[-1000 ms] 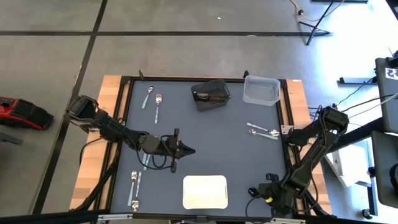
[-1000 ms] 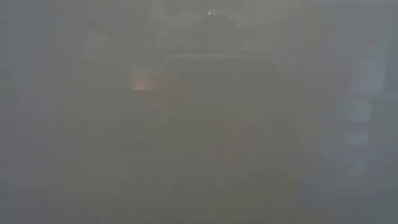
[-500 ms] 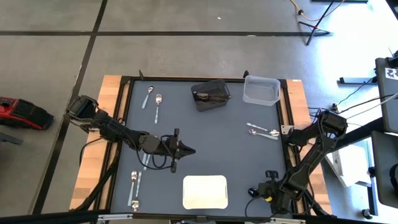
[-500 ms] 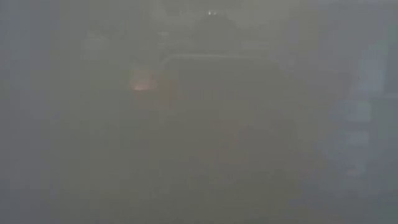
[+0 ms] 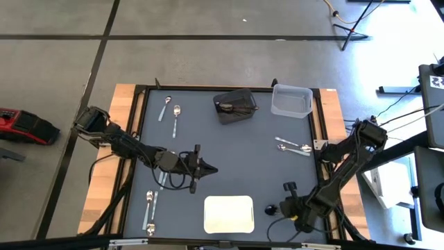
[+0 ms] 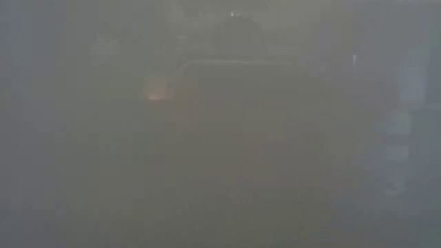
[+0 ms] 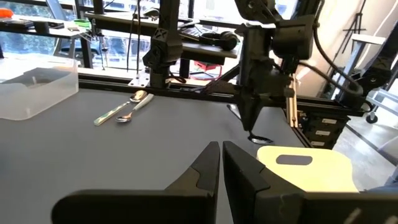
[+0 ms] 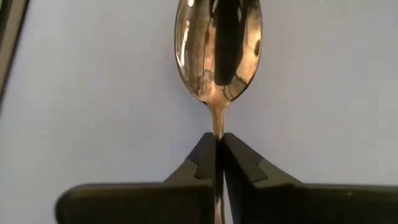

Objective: Sort silverware by color (type)
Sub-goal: Put the black spoon into the black bin, then put the white patterned spoon into the white bin

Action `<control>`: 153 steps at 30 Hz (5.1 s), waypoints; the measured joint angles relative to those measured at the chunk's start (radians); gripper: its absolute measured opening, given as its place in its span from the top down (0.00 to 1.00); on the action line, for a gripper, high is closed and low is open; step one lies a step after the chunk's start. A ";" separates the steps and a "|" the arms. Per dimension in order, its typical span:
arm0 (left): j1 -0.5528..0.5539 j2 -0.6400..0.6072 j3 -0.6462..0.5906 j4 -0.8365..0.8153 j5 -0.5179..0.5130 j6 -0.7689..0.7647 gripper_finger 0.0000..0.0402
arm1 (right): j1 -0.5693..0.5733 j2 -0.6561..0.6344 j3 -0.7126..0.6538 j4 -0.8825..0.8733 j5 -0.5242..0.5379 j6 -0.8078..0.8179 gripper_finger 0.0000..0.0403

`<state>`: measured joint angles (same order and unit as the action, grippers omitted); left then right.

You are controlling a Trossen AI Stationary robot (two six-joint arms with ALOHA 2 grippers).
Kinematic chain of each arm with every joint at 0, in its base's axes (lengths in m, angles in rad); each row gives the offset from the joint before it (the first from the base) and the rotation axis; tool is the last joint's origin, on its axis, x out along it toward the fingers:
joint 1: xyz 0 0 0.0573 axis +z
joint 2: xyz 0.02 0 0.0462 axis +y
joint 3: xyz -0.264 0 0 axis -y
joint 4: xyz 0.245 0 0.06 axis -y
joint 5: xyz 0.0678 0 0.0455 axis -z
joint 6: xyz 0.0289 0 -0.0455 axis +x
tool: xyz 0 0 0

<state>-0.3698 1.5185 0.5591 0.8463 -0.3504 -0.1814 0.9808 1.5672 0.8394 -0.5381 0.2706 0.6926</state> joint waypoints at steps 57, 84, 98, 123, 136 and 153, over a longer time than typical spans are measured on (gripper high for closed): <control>0.485 -0.190 0.000 -0.471 0.105 0.296 0.96 | -1.604 0.160 0.001 1.105 -0.621 -1.322 0.99; 0.435 -0.190 0.000 -0.535 0.069 0.185 0.70 | -1.447 -0.122 0.001 0.696 -0.564 -1.252 0.59; 0.219 -0.388 0.001 -1.095 0.070 -0.351 0.70 | -1.104 -0.236 0.000 0.517 -0.486 -1.242 0.64; -0.090 -0.284 0.000 -1.544 0.189 -1.175 0.70 | -0.592 -0.203 -0.001 0.331 -0.177 -0.942 0.64; -0.090 -0.150 0.004 -1.391 0.207 -1.055 0.72 | -0.554 -0.173 -0.001 0.357 -0.121 -0.811 0.64; -0.166 -0.145 0.126 -1.440 0.074 -0.836 0.95 | -0.414 -0.143 -0.001 0.311 0.049 -0.628 0.64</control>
<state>-0.5355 1.3740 0.6851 -0.5934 -0.2762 -1.0177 0.5666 1.4246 0.8383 -0.2274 0.3193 0.0649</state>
